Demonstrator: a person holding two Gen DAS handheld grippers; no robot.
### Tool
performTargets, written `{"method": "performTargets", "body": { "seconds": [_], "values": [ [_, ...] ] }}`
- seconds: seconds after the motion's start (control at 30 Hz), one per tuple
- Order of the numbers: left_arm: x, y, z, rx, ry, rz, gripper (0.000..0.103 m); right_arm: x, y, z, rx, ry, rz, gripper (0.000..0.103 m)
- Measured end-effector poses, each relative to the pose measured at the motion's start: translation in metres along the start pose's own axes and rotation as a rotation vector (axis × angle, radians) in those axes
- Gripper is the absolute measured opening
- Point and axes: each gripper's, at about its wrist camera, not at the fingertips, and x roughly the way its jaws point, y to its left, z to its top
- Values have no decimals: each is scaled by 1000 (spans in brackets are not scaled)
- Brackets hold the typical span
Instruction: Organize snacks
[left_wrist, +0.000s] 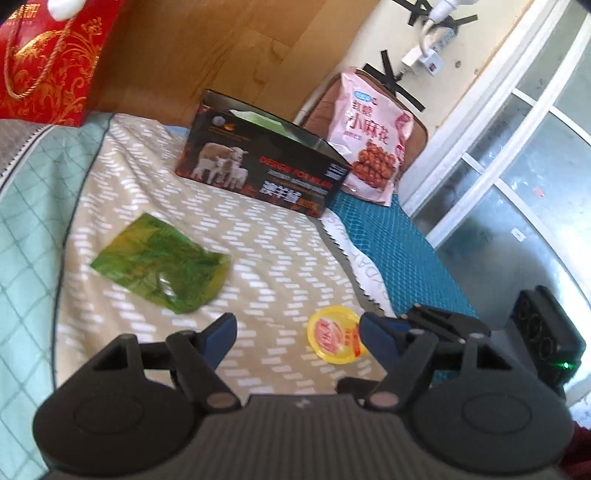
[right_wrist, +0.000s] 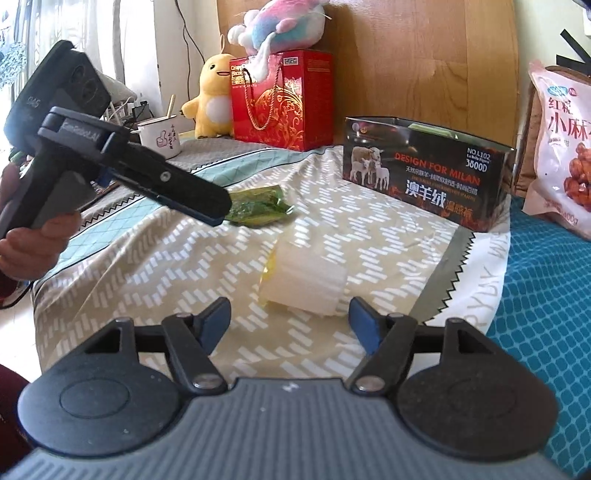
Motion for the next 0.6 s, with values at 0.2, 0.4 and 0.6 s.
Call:
{"method": "performTargets", "body": {
  "seconds": [0.2, 0.4, 0.6],
  "values": [
    [25, -12, -3, 16, 42, -21, 72, 5, -3, 3, 25, -4, -2, 73],
    [44, -17, -3, 25, 84, -62, 48, 5, -2, 2, 29, -5, -14, 52],
    [41, -20, 15, 45, 53, -56, 48, 8, 3, 9, 0, -60, -54, 52]
  ]
}}
